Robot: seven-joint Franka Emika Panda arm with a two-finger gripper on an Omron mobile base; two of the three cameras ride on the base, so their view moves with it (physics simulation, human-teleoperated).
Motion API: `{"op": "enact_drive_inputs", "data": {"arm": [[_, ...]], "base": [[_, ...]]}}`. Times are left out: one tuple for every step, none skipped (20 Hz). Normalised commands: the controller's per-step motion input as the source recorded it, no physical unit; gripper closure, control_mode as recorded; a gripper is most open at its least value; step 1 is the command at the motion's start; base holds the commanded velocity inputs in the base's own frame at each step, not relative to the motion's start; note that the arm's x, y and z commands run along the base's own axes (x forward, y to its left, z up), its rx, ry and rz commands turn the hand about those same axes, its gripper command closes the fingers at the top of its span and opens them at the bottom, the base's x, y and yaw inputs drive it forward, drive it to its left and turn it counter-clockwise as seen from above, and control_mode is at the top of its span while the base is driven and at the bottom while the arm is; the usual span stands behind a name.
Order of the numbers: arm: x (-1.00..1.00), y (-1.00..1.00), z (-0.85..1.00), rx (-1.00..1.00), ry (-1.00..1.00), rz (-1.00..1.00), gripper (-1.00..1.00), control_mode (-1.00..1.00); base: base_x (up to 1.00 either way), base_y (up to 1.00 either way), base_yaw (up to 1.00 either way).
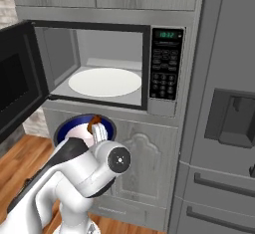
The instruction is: Remove the banana from the bowl and place it on the small plate. Then place the bowl with only the chicken drumstick in the microwave, close the door, and press the start button to microwave the chicken drumstick.
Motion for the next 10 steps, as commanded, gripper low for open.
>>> {"op": "enact_drive_inputs", "data": {"arm": [[0.00, 0.00, 0.00, 0.00, 0.00, 0.00, 1.00, 1.00], [0.00, 0.00, 0.00, 0.00, 0.00, 0.00, 1.00, 1.00], [0.00, 0.00, 0.00, 0.00, 0.00, 0.00, 1.00, 1.00], [0.00, 0.00, -0.04, 0.01, 0.00, 0.00, 1.00, -1.00], [0.07, 0.06, 0.00, 0.00, 0.00, 0.00, 1.00, -1.00], [0.32, 0.25, 0.00, 0.00, 0.00, -0.01, 1.00, -1.00], [0.39, 0.28, 0.14, 0.00, 0.00, -0.08, 1.00, -1.00], [0.43, 0.26, 0.28, 0.00, 0.00, -0.07, 1.00, -1.00], [0.35, 0.10, 0.32, 0.00, -0.05, -0.06, 1.00, -1.00], [0.37, 0.06, 0.52, 0.00, -0.06, -0.07, 1.00, -1.00]], "base": [[0.10, 0.00, 0.00], [0.06, 0.00, 0.00], [0.00, 0.00, 0.00], [0.00, 0.00, 0.00], [0.00, 0.00, 0.00], [0.00, 0.00, 0.00], [0.00, 0.00, 0.00], [0.00, 0.00, 0.00], [0.00, 0.00, 0.00], [0.00, 0.00, 0.00]]}}
